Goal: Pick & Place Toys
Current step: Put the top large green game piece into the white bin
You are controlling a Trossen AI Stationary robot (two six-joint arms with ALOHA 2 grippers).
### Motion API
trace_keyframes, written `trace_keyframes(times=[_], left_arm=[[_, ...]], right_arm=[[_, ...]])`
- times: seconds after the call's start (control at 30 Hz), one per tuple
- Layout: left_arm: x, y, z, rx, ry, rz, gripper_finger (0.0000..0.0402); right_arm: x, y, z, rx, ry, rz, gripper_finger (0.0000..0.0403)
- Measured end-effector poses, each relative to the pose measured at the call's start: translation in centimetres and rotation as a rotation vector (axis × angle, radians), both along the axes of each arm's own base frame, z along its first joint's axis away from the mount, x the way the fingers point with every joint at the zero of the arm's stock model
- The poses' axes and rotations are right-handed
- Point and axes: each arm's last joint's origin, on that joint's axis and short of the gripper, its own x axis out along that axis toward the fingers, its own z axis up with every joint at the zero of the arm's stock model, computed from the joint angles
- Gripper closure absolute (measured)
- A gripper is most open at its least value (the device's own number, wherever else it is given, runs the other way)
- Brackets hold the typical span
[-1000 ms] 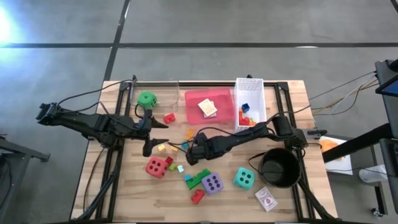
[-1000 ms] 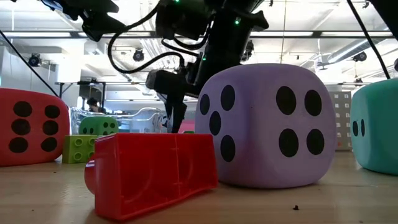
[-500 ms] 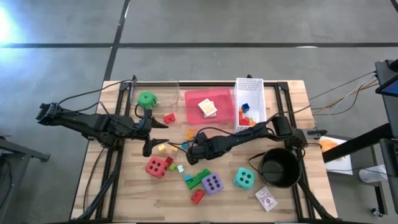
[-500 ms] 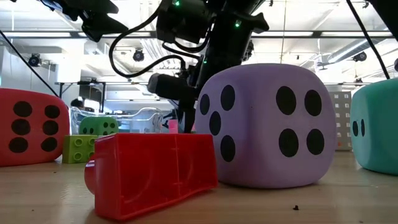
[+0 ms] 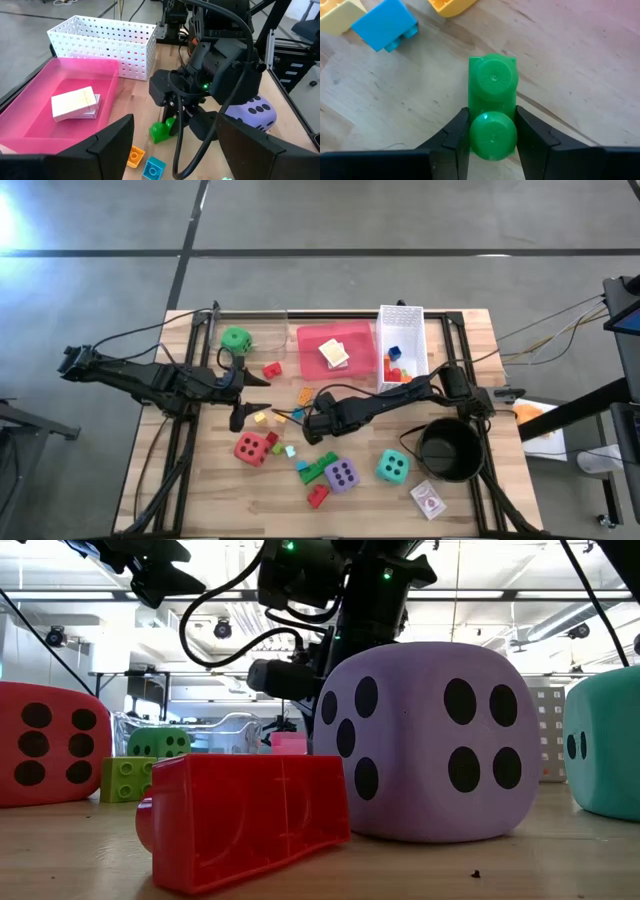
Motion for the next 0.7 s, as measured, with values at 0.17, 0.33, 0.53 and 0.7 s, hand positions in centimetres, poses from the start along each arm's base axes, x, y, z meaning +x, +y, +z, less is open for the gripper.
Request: trace_keyframes(times=[0.17, 0.33, 0.53, 0.7], left_arm=[[0.0, 0.0, 0.0, 0.000, 0.000, 0.000, 0.0117], [0.0, 0.0, 0.0, 0.000, 0.000, 0.000, 0.0117], [0.0, 0.0, 0.0, -0.003, 0.000, 0.002, 0.0117], [0.0, 0.0, 0.0, -0.001, 0.006, 0.002, 0.0117]], right_arm=[[-0.2, 0.0, 0.4, 0.000, 0.017, 0.034, 0.0290], [-1.1, -0.2, 2.0, -0.020, 0.050, 0.055, 0.0291], [-2.4, -0.6, 5.4, -0.067, 0.048, 0.096, 0.0292], [-4.1, -1.2, 9.1, -0.144, 0.029, 0.115, 0.0296]])
